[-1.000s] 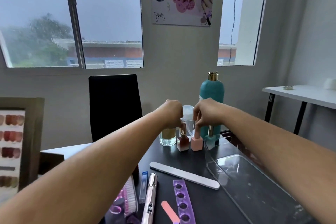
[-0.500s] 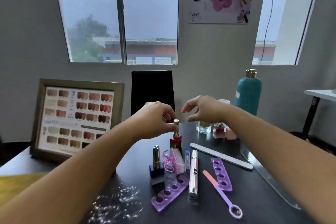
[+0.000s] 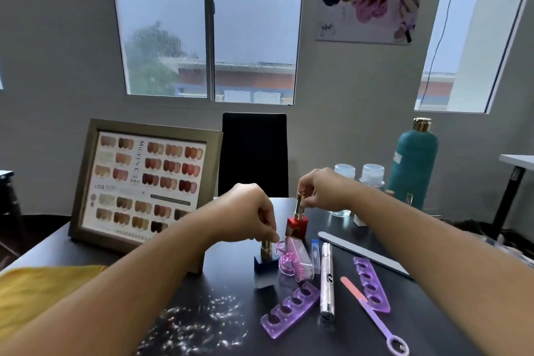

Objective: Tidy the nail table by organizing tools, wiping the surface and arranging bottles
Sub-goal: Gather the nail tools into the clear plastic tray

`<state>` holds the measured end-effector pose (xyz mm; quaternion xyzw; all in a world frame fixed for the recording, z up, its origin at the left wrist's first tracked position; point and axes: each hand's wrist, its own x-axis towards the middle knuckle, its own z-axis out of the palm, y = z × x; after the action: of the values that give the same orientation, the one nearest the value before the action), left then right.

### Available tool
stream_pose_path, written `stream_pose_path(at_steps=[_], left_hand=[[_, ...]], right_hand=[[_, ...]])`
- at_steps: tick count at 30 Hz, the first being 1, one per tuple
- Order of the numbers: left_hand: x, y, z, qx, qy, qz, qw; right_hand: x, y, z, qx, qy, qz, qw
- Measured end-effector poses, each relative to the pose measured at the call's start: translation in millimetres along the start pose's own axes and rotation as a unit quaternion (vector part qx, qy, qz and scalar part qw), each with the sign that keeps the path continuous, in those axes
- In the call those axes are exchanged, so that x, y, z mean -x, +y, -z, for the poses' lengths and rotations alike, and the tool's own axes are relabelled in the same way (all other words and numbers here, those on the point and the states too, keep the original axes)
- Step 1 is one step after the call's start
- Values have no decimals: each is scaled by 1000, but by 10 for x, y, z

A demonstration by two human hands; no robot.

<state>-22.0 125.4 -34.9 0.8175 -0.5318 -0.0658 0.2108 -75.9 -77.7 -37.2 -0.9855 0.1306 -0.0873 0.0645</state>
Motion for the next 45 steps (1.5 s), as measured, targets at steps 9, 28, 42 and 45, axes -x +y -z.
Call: stream_pose_path(at_steps=[9,28,42,45], left_hand=[[-695,228,122,38,166,-22,985],[-1921,559,-828,35,146,11,989],[-1406,619,-301,-8,168,-32,985],[-1123,593,-181,-11,173,-36,984]], right_hand=[[322,560,639,-89,60,-65,992],[448,1207,342,-63,2,-171,983],[719,870,699,-63,71,-130,987],[798,672,744,-77,82,-104,988]])
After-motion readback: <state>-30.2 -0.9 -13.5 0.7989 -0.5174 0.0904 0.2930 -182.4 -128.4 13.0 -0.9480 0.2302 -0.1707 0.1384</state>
